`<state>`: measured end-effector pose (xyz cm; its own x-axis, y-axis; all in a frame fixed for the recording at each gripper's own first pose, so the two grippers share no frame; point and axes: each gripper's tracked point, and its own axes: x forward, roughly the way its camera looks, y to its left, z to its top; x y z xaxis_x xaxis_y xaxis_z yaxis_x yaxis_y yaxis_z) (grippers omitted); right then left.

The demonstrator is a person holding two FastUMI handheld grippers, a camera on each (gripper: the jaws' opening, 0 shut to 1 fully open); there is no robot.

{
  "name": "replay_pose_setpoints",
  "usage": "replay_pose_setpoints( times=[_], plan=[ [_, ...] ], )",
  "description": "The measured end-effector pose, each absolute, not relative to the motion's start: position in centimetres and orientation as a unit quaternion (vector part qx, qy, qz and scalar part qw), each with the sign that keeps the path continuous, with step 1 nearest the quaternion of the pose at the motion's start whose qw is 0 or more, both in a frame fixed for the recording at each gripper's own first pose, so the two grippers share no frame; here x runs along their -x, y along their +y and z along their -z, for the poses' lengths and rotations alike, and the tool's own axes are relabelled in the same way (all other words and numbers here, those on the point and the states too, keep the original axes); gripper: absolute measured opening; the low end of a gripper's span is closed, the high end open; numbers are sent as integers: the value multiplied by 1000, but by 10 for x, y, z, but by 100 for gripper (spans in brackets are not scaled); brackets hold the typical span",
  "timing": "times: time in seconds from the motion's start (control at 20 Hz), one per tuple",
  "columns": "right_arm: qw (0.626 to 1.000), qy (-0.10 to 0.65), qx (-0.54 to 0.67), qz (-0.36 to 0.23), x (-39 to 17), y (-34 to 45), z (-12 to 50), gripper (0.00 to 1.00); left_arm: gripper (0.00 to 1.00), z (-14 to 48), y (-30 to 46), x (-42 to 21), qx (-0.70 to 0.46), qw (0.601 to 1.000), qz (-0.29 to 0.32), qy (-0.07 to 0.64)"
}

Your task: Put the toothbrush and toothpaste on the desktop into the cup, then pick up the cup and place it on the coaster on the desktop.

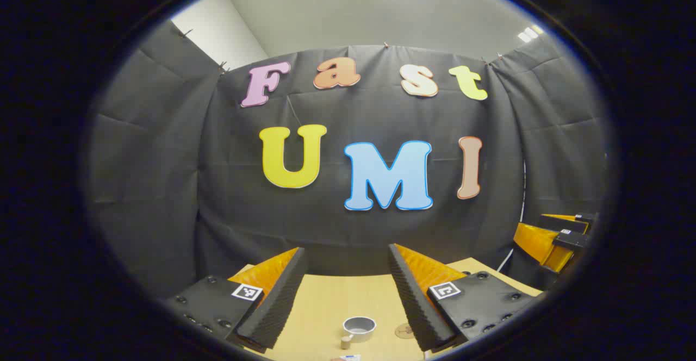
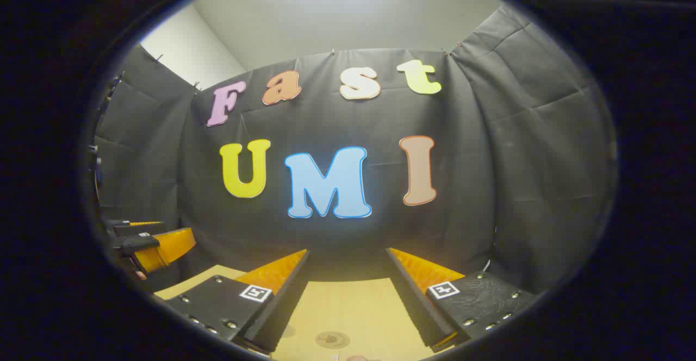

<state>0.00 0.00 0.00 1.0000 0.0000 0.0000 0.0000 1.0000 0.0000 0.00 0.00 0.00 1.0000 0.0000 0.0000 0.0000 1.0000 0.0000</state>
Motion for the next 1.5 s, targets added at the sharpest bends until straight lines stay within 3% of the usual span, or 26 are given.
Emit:
replay_pose_setpoints(
  times=[0.65, 1.0, 1.5],
  plan=[
    [996, 73, 33, -27, -2, 22, 51, 89, 93, 43, -4, -8, -3, 999, 3, 54],
    [976, 210, 27, -52, 6, 35, 143, 89, 93, 134, 0, -2, 12, 988, 9, 156],
    [937, 341, 30, -63, 26, 41, 236, 90, 96, 229, 5, 17, 18, 963, 9, 269]
  ],
)
